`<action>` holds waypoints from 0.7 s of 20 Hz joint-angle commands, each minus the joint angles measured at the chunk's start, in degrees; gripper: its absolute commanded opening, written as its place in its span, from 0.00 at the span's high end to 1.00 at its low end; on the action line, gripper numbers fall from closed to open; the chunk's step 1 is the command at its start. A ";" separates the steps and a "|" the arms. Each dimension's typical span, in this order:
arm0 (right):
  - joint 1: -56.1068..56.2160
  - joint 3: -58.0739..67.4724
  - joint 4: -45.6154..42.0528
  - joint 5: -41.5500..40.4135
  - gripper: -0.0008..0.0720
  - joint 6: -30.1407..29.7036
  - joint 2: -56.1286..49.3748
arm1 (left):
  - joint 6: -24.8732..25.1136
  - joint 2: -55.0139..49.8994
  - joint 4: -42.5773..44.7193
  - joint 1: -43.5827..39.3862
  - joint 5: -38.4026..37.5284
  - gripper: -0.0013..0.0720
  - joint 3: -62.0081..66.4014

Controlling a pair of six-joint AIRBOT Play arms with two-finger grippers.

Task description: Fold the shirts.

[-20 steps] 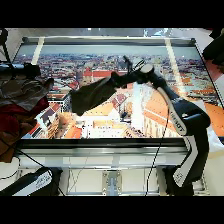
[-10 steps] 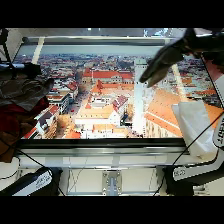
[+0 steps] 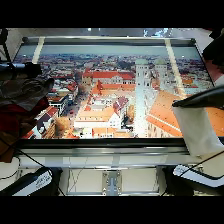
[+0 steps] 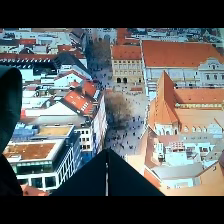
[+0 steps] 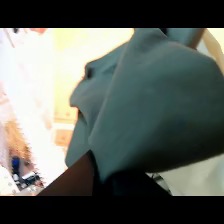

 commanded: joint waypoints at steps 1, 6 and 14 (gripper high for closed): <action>-9.35 -23.61 -8.09 -2.64 0.97 -5.84 10.58 | 0.02 0.02 -3.15 -0.04 0.00 0.97 0.00; -22.49 -40.30 -14.56 -7.69 0.56 -7.02 19.06 | 0.04 0.02 -3.67 -0.02 0.00 0.97 0.00; -22.73 -10.32 36.68 -14.47 0.97 -9.16 20.79 | 0.04 0.02 -3.69 -0.02 0.02 0.97 0.00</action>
